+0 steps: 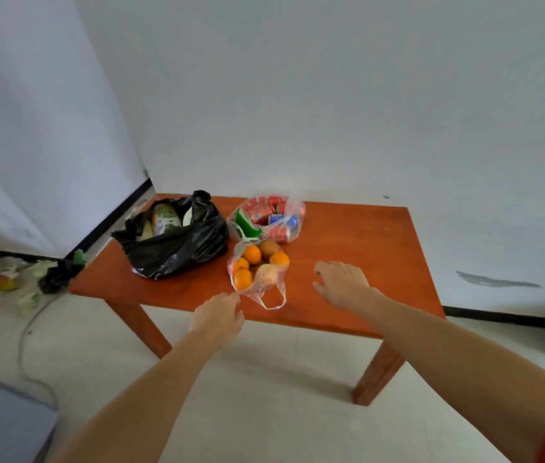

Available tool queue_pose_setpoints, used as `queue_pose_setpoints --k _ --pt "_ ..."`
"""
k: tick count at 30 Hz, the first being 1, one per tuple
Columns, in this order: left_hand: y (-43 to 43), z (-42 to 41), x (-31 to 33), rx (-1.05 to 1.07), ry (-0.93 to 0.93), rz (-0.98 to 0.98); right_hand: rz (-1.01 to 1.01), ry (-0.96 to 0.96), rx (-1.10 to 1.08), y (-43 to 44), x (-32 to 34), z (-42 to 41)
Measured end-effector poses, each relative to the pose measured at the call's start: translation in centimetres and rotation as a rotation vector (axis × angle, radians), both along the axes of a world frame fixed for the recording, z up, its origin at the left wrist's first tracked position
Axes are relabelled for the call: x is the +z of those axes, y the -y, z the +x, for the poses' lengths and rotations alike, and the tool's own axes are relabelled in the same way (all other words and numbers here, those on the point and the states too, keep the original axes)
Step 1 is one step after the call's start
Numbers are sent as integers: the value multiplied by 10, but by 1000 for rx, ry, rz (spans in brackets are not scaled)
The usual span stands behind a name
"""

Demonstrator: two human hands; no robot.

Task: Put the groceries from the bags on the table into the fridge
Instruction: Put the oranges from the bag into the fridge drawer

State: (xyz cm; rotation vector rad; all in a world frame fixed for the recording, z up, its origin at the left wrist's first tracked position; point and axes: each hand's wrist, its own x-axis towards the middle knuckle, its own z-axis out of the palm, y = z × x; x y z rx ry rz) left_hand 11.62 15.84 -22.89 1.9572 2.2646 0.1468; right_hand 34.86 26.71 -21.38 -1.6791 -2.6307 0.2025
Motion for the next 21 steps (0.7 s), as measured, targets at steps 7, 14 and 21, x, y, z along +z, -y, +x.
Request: queue_pose_setpoints --k 7,14,21 --pt "-77 -31 -42 -11 70 -85 -76 3 2 -88 -37 -48" --pt "-173 -69 -93 -205 -17 -119 -197 -25 -63 -168 -88 -113" --pt "-230 -95 -149 -456 -55 -234 -346 -54 -240 -229 -137 -168"
